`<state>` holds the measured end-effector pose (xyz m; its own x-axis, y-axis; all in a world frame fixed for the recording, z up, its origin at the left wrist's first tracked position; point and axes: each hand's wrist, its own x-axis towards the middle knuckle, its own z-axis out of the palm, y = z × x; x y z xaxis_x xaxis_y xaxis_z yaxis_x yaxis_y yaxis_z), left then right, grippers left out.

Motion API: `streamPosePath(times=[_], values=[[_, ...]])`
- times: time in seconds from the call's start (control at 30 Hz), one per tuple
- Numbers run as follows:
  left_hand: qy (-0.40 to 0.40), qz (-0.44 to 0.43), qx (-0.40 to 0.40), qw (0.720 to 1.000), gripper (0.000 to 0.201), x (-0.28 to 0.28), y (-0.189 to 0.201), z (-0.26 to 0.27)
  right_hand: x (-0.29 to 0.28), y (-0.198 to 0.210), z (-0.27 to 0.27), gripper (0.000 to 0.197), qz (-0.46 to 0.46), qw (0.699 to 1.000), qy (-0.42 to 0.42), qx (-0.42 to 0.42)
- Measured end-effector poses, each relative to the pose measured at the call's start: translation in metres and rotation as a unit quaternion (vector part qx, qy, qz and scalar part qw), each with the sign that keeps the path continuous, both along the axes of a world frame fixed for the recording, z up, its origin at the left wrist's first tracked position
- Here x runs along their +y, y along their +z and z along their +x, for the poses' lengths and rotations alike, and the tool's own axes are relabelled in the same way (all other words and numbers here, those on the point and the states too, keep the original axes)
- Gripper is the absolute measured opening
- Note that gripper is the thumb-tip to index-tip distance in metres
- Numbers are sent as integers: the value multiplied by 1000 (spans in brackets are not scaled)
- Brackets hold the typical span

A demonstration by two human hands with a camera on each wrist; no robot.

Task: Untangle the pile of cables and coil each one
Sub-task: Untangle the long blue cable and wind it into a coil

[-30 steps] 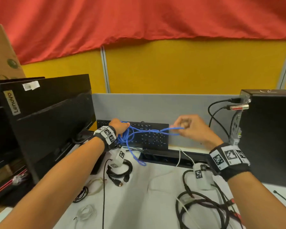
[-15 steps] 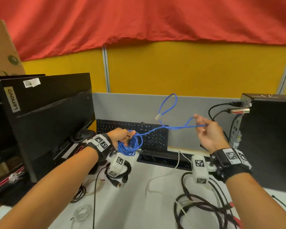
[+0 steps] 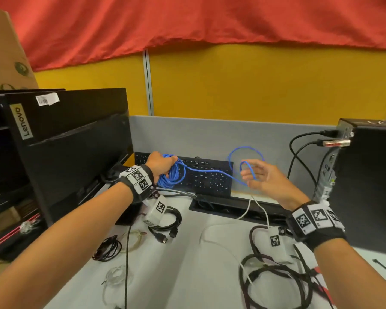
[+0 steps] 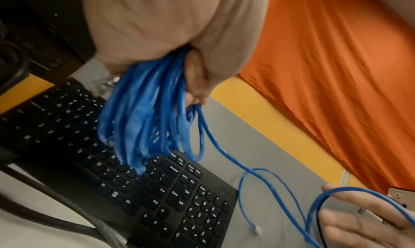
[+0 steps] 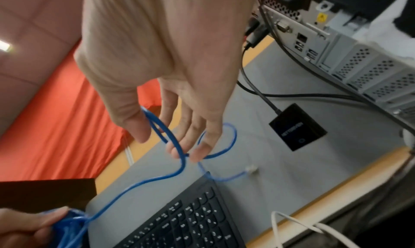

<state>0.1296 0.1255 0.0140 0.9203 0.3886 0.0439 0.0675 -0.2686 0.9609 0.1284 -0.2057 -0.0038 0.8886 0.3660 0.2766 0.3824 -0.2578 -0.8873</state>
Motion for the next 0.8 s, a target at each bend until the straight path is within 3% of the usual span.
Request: streamPosePath(times=[0.1, 0.2, 0.23, 0.3, 0.37, 0.47, 0.53, 0.6, 0.7, 0.8], values=[[2, -20, -39, 999, 39, -8, 4, 1, 11, 9, -4, 43, -6, 1000, -16, -25], [-42, -109, -65, 991, 28, -21, 7, -1, 28, 11, -8, 21, -34, 996, -57, -65], [-54, -139, -69, 986, 25, -26, 9, -2, 31, 12, -9, 11, -95, 988, -76, -97], [-63, -194, -76, 976, 22, -32, 15, -7, 32, 11, -8, 12, -270, 949, -85, -138], [-67, -227, -94, 967, 21, -37, 22, -12, 35, 7, -10, 13, -330, 937, -36, -107], [-114, -163, -129, 971, 24, -47, 27, -22, 48, -3, -17, 6, -167, 977, 130, -8], [-179, -98, -127, 971, 28, -56, 23, -28, 59, -3, -21, 9, -39, 984, 172, 23], [-234, -74, -109, 963, 30, -64, 17, -32, 66, 2, -21, 13, 50, 985, 160, 25], [-274, -82, -92, 954, 38, -68, 11, -33, 69, 6, -14, 17, 129, 989, 73, 5], [-314, -55, -81, 944, 40, -71, 4, -35, 68, 2, -5, 16, 124, 992, -10, -28]])
